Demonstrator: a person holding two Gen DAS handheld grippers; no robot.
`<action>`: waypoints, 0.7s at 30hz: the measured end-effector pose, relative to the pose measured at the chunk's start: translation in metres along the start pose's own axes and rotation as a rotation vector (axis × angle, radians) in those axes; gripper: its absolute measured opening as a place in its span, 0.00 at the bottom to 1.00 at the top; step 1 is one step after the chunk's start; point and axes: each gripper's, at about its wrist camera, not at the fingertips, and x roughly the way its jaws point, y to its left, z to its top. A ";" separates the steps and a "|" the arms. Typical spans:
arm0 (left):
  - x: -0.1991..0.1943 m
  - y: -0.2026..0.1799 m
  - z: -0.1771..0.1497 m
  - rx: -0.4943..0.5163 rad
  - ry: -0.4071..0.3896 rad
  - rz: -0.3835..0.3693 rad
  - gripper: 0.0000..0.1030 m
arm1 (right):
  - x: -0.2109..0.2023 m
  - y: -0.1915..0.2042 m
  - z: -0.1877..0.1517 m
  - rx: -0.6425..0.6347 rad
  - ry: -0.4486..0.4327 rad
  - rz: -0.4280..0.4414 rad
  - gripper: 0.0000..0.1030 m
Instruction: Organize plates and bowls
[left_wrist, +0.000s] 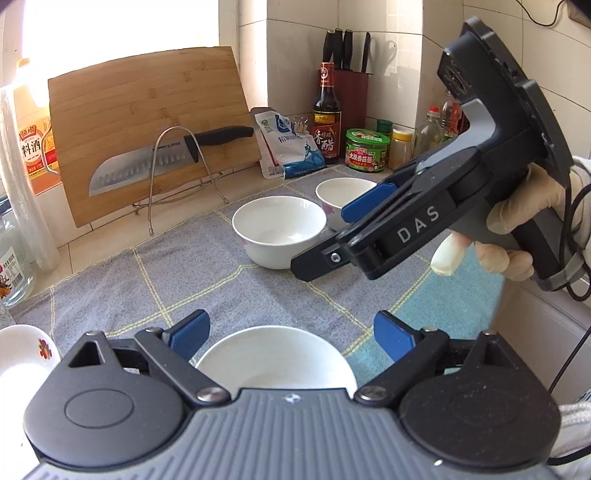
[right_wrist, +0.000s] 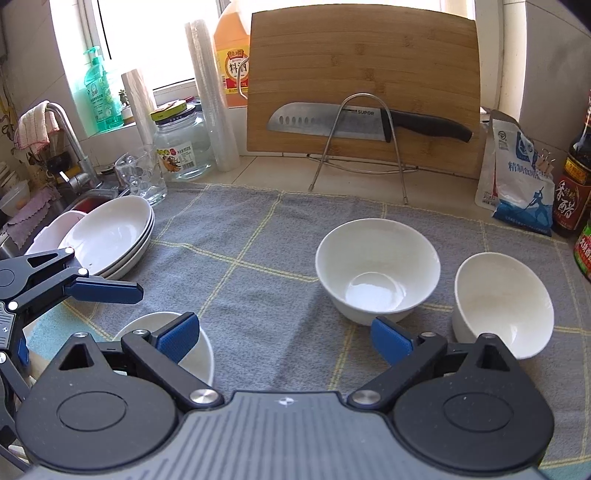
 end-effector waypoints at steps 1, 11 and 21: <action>0.005 -0.002 0.003 -0.001 0.000 0.008 0.92 | -0.001 -0.006 0.003 -0.010 -0.002 -0.003 0.98; 0.052 -0.020 0.036 -0.034 0.016 0.136 0.93 | 0.016 -0.066 0.030 -0.065 0.010 0.035 0.98; 0.107 -0.023 0.051 -0.072 0.091 0.202 0.93 | 0.055 -0.105 0.052 -0.108 0.073 0.116 0.98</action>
